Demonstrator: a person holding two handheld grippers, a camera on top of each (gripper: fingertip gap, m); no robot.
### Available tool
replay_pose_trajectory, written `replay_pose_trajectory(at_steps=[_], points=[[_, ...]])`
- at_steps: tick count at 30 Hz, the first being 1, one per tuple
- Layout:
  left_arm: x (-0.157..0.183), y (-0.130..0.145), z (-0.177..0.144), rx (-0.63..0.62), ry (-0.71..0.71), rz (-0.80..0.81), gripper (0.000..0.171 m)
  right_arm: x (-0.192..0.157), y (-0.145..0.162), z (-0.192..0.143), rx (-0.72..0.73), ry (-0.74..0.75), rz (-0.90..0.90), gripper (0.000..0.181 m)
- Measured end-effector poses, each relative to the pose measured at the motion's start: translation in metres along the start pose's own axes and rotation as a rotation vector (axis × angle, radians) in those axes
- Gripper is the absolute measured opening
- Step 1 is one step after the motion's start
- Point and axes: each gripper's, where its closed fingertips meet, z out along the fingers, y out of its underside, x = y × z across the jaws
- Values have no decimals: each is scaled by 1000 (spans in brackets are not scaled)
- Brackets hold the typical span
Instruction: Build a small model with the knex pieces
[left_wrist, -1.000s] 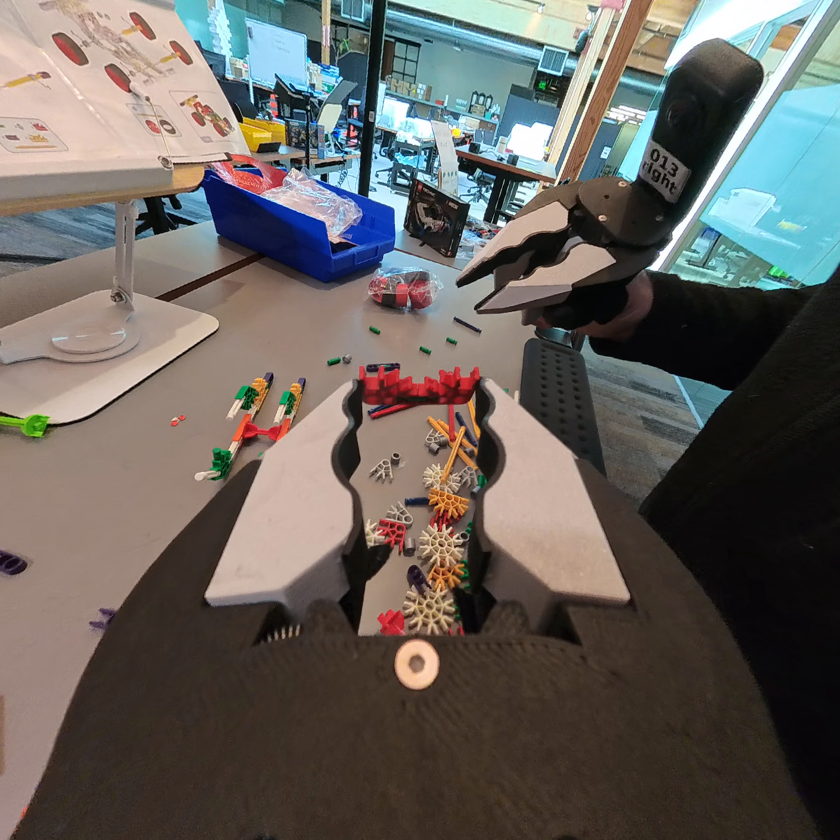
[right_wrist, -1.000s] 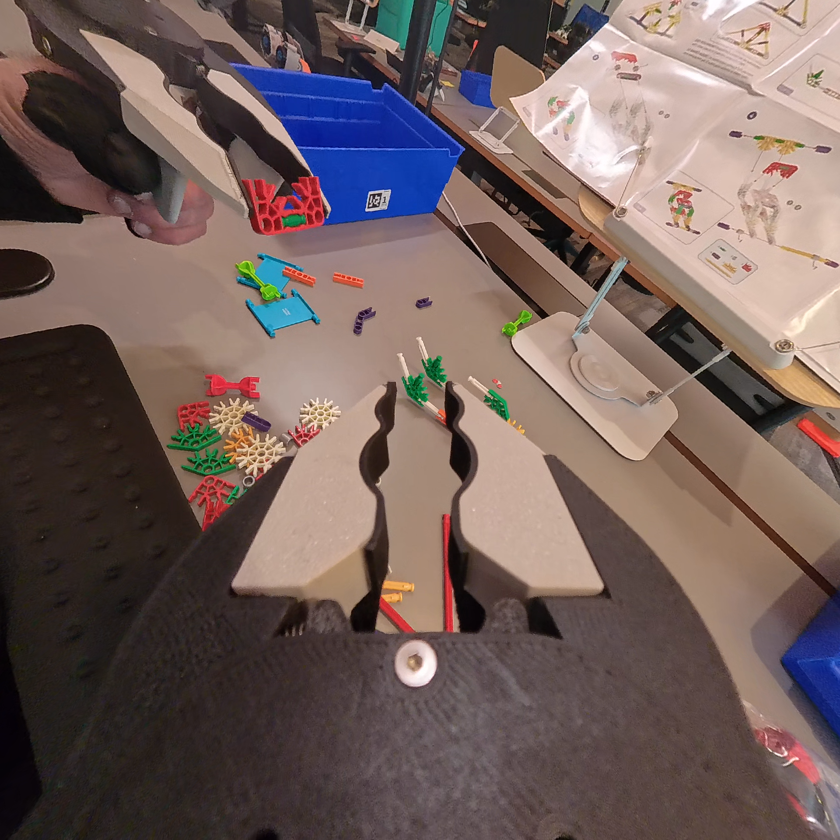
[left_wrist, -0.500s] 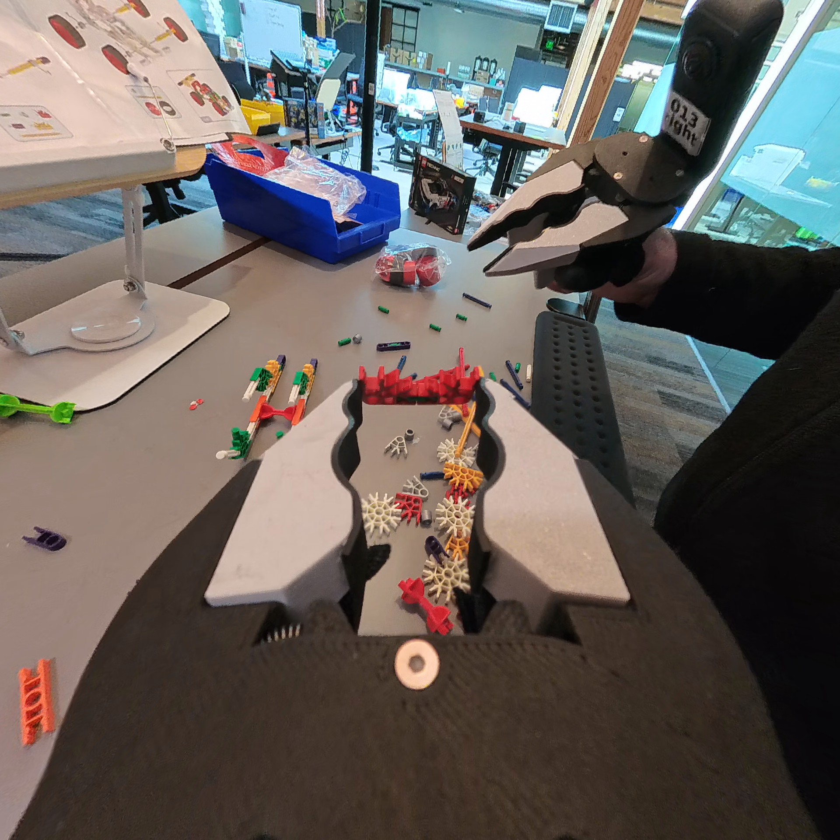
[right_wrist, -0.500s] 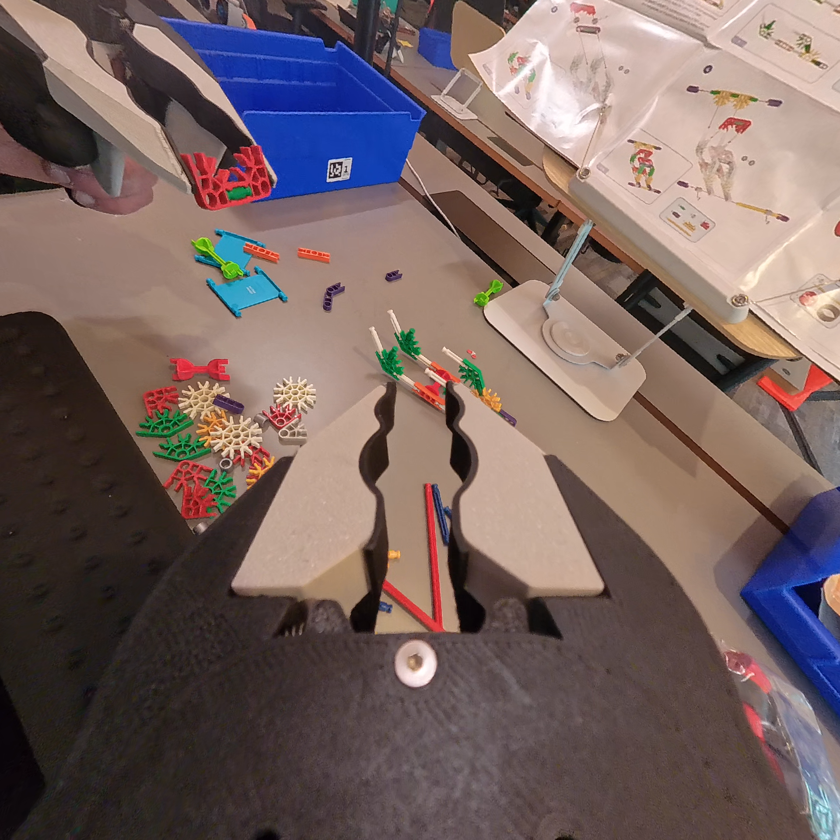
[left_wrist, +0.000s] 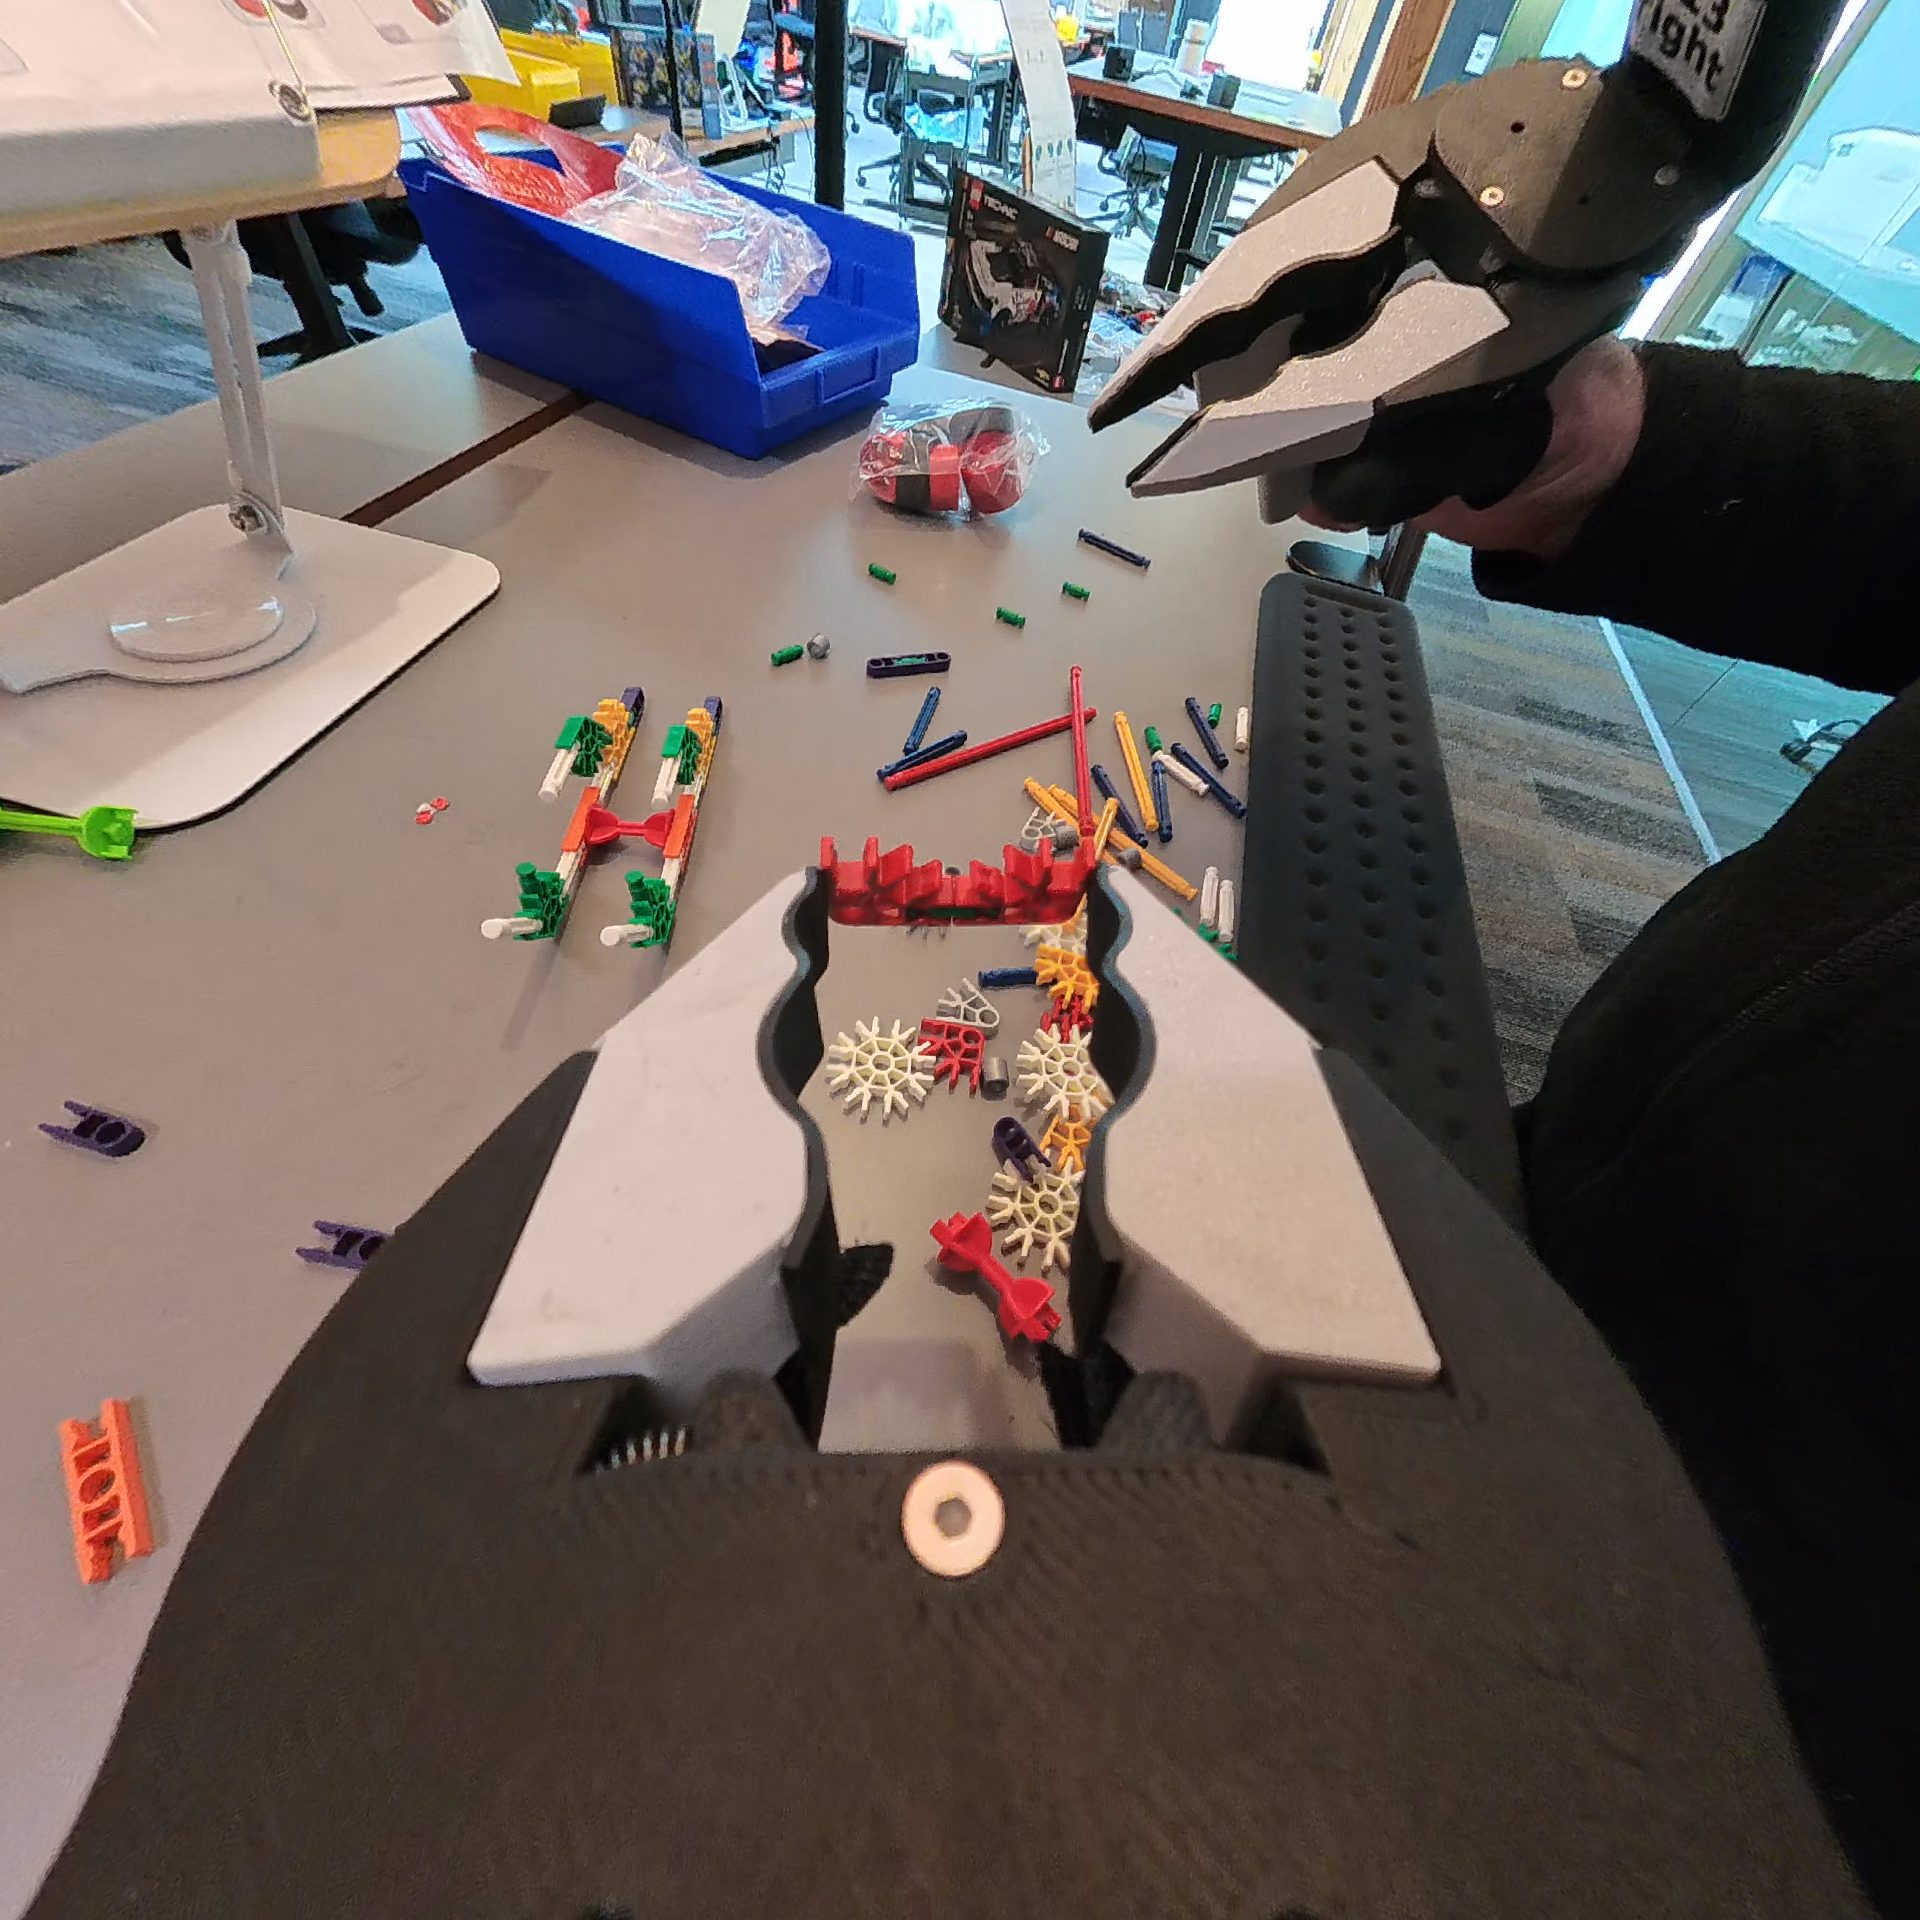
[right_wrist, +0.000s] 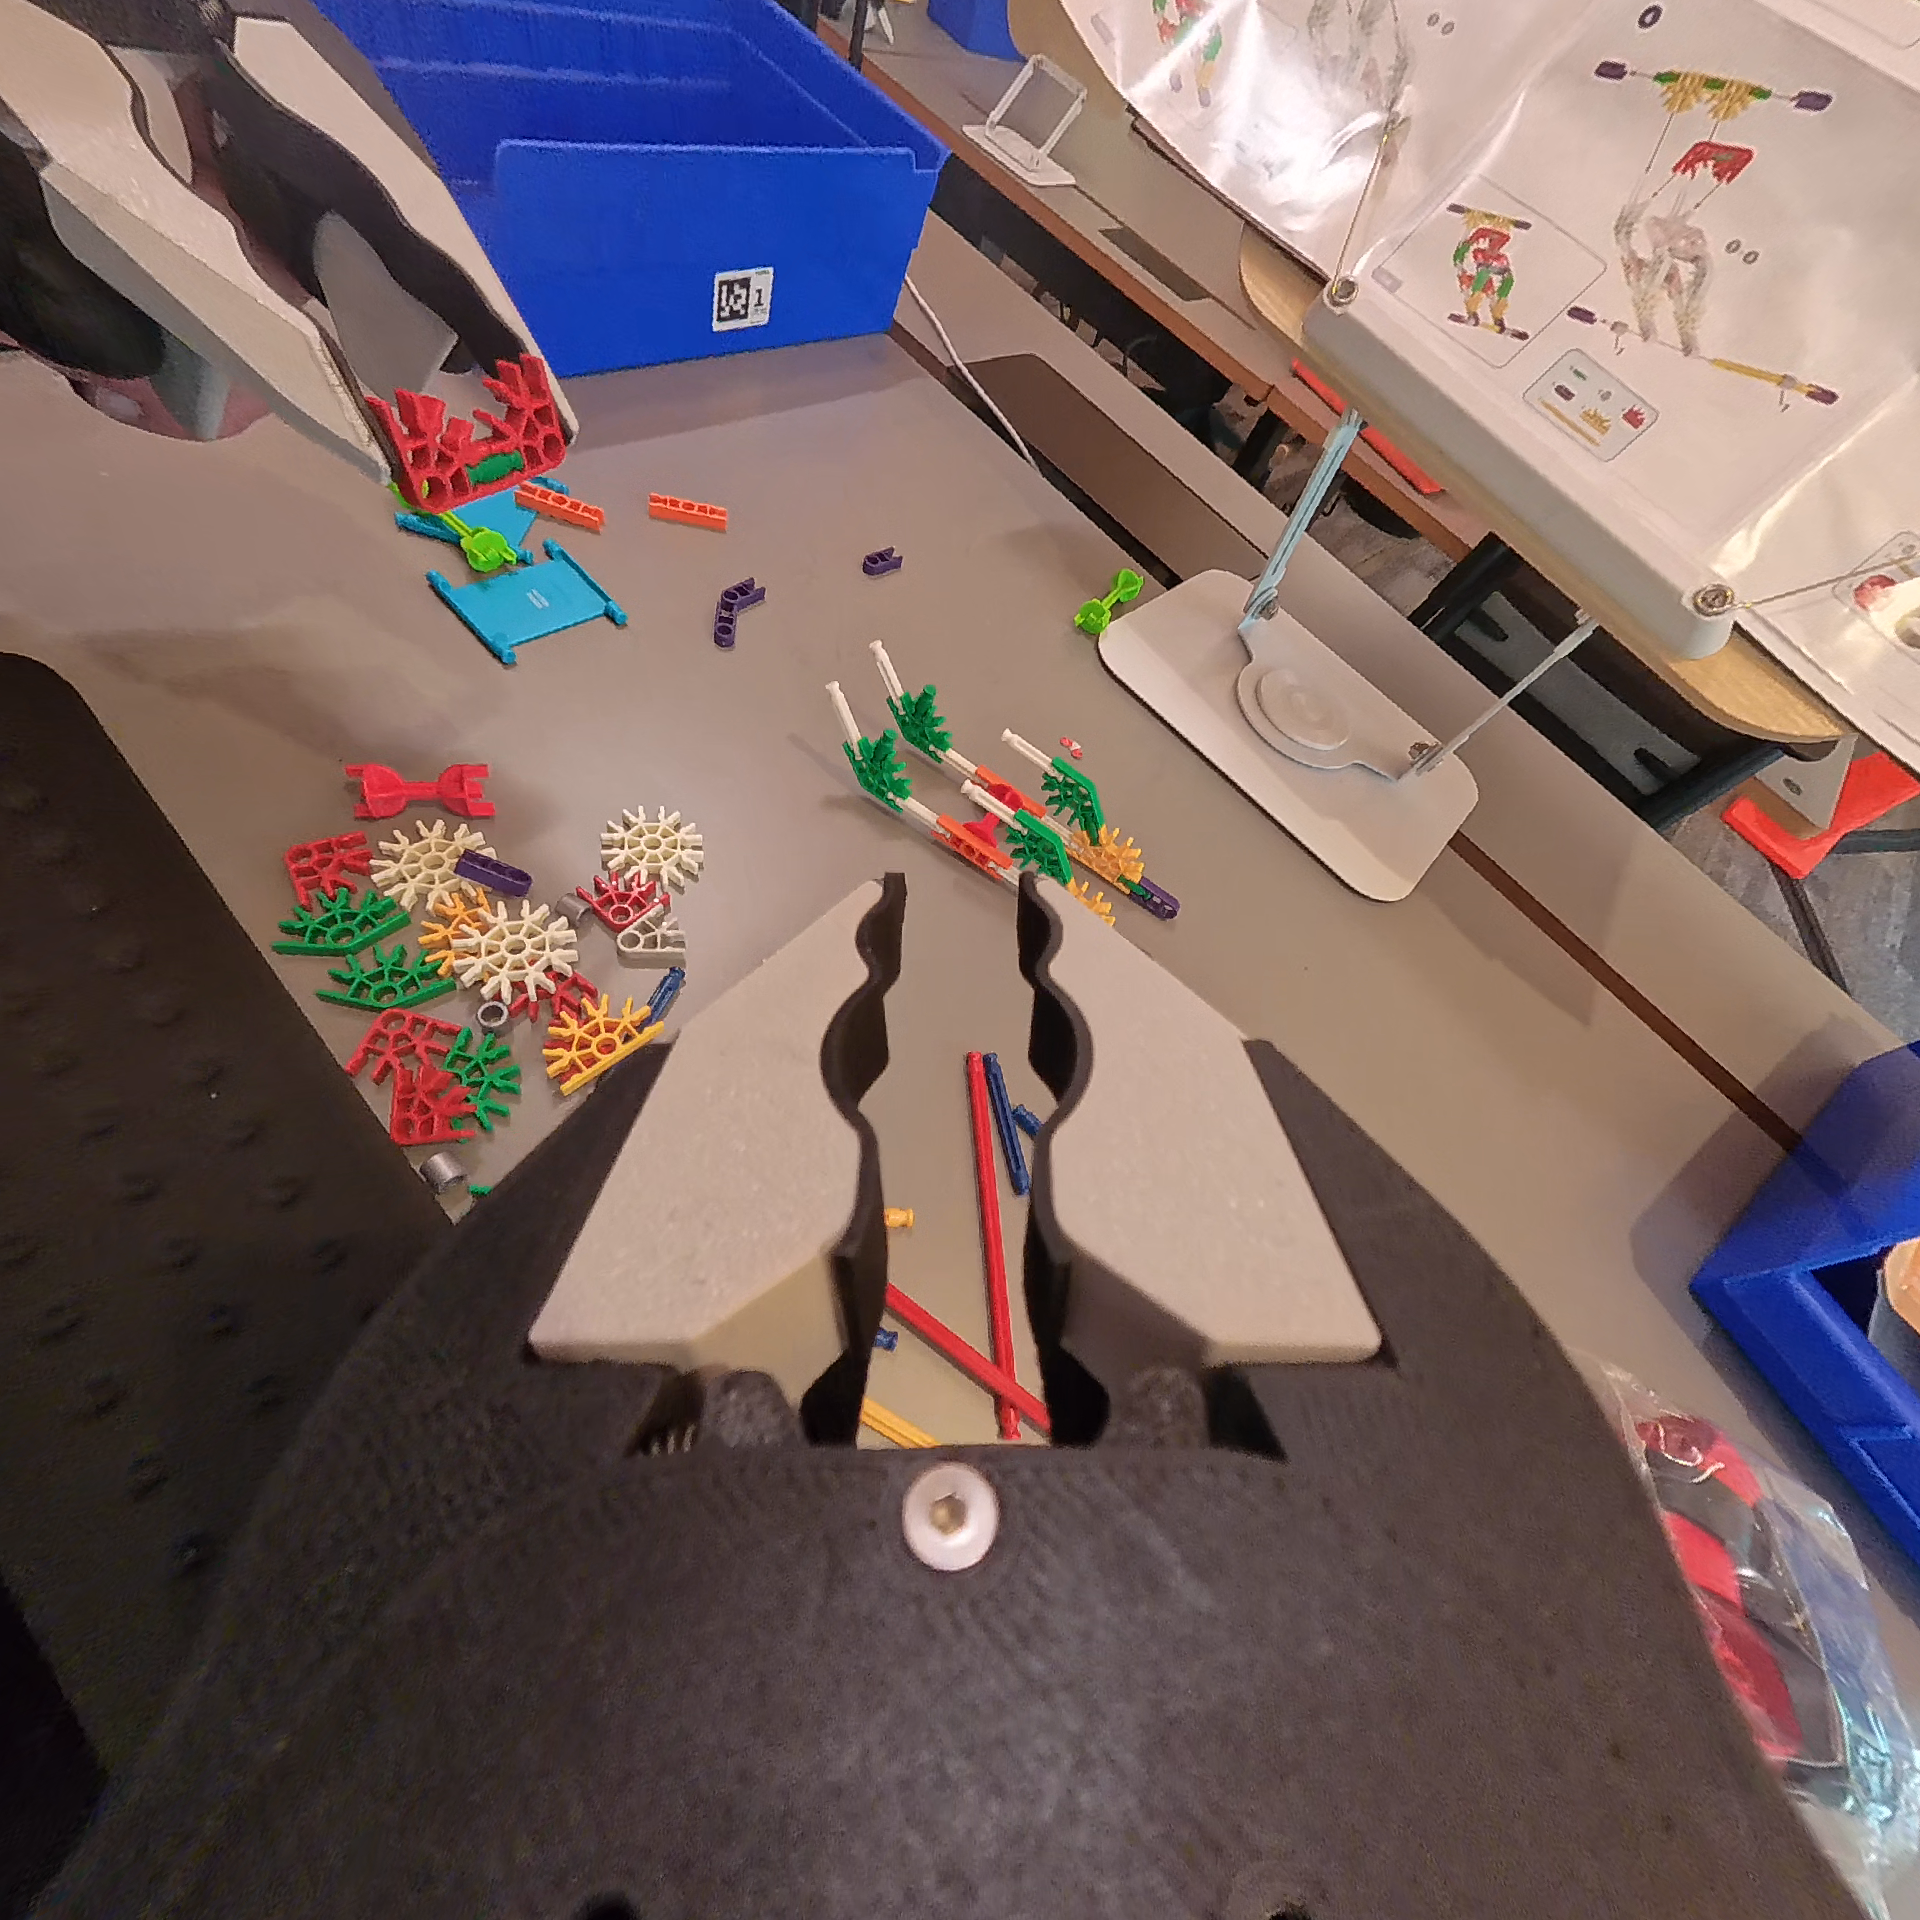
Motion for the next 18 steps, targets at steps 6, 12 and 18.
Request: replay_pose_trajectory(at_steps=[6, 12, 18], points=[[0, 8, 3, -33, -1, 11, 47, 2, 6, 1, -19, 4, 0, 20], [-4, 12, 2, -41, -17, 10, 47, 6, 15, 0, -45, 12, 8, 20], [-6, 21, 4, -62, -26, 5, 47, 11, 31, -1, -91, 22, 29, 22]])
